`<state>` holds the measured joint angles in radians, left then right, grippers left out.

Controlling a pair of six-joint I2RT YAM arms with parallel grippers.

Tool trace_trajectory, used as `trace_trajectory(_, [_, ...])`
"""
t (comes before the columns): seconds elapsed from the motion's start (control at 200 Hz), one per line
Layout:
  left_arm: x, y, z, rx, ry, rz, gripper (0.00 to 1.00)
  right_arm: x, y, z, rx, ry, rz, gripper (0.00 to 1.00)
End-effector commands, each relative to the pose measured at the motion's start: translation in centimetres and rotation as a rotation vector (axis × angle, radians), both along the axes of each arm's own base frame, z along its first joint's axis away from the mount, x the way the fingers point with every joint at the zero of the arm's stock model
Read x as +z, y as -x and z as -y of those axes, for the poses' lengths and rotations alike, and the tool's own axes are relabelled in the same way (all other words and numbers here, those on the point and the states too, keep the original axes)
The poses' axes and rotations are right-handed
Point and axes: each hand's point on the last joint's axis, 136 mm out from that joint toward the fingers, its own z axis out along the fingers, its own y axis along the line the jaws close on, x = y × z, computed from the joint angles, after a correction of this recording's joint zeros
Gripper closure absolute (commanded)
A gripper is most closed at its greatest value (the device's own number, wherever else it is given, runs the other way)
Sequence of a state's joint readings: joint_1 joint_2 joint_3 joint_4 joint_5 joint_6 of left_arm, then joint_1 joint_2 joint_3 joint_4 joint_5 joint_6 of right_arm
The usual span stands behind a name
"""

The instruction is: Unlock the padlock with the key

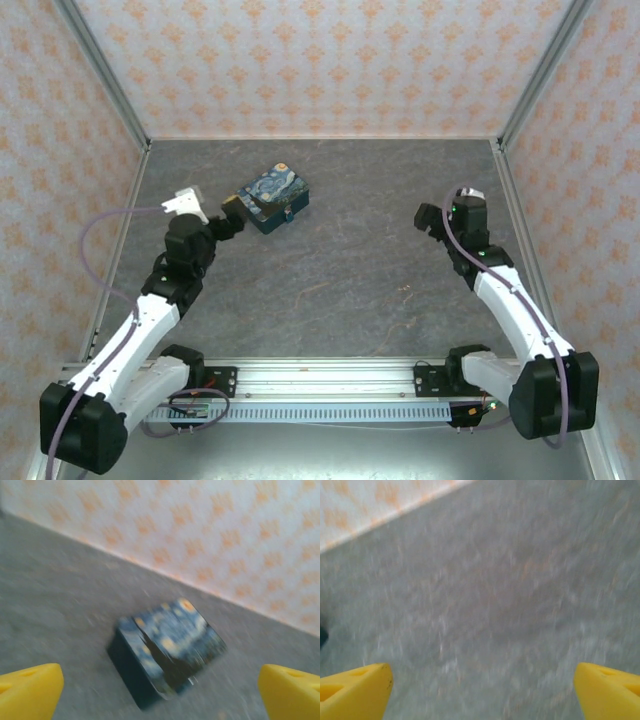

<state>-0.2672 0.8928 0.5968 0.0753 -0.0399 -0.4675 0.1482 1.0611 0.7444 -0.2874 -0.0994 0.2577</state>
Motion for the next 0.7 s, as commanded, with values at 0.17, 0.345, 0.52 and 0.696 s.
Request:
trace_trajectory(0.17, [-4.8, 2.4, 10.3, -0.229, 0.188, -0.142, 0.0, -7.4, 8.0, -3.6, 0.056, 0.081, -0.463, 0.18])
trace_trajectory(0.345, [-5.6, 2.3, 14.3, -0.322, 0.146, -0.181, 0.0, -11.1, 9.3, -4.6, 0.088, 0.163, -0.641, 0.33])
trace_trajectory(0.52, [-6.3, 1.8, 16.0, -0.361, 0.144, -0.196, 0.0, -12.3, 9.3, -5.1, 0.091, 0.186, -0.688, 0.45])
trace_trajectory(0.696, [-6.6, 1.8, 16.8, -0.377, 0.131, -0.209, 0.0, -12.9, 9.2, -5.3, 0.103, 0.19, -0.702, 0.51])
